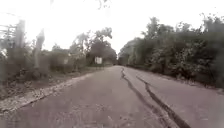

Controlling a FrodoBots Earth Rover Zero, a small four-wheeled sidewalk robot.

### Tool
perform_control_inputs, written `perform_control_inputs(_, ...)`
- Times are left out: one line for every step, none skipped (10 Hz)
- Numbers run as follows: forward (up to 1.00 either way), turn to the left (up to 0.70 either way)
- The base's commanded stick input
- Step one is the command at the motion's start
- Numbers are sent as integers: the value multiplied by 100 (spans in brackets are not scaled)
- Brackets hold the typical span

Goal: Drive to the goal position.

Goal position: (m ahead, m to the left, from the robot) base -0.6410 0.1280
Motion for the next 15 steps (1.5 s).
perform_control_inputs(85, 0)
perform_control_inputs(33, 0)
perform_control_inputs(0, 0)
perform_control_inputs(0, 0)
perform_control_inputs(0, 0)
perform_control_inputs(0, 0)
perform_control_inputs(0, 0)
perform_control_inputs(0, 0)
perform_control_inputs(0, 0)
perform_control_inputs(0, 0)
perform_control_inputs(0, 0)
perform_control_inputs(59, 0)
perform_control_inputs(85, 0)
perform_control_inputs(85, 0)
perform_control_inputs(85, 0)
